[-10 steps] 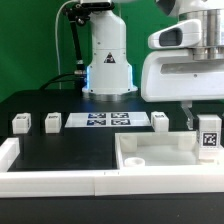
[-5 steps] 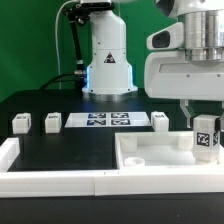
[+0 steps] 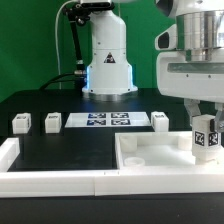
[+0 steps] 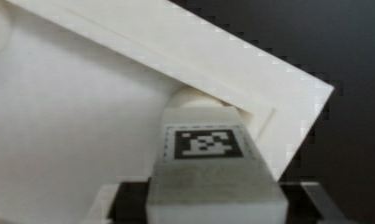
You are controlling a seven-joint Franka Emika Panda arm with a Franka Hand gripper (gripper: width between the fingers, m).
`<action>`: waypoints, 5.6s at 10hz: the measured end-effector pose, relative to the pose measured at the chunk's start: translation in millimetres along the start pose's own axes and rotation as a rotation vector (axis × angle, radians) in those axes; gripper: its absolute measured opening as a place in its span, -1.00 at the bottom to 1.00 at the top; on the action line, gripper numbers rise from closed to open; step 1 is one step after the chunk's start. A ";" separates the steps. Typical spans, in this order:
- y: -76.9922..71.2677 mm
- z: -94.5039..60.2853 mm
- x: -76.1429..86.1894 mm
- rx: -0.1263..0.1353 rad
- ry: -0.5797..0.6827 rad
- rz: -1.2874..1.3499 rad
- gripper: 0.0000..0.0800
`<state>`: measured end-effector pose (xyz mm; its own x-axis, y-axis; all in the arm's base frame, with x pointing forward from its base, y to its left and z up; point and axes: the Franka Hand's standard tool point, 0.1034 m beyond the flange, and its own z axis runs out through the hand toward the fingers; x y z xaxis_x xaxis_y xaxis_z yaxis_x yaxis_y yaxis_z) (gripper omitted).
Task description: Assemble square table
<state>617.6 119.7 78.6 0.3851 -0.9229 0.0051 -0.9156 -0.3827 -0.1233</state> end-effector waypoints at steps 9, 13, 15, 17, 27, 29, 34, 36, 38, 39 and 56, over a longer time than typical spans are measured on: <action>-1.1 0.0 -4.7 -0.002 -0.003 -0.325 0.62; -2.6 -1.1 -3.7 0.001 -0.002 -0.686 0.62; -2.5 -1.1 -3.2 0.001 -0.002 -0.832 0.62; -3.3 -1.3 -5.1 -0.005 0.004 -0.993 0.62; -3.0 -1.7 -0.2 -0.012 0.013 -1.188 -0.27; -3.0 -1.7 -0.1 -0.012 0.013 -1.174 -0.27; -1.6 -1.2 0.0 -0.002 0.024 -0.747 -0.27; -1.3 -0.9 0.3 0.005 0.024 -0.555 -0.27; -0.7 -0.7 0.0 0.007 0.022 -0.321 -0.27; -0.5 -0.4 -0.7 0.010 0.015 -0.188 -0.27; -1.9 0.2 -4.4 0.010 0.009 -0.806 0.62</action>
Offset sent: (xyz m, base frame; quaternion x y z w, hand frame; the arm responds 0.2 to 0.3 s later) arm 0.0000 0.0000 0.0000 0.0000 0.0000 0.0000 1.0000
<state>617.7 124.5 78.7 0.9259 -0.3630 0.1046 -0.3550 -0.9308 -0.0873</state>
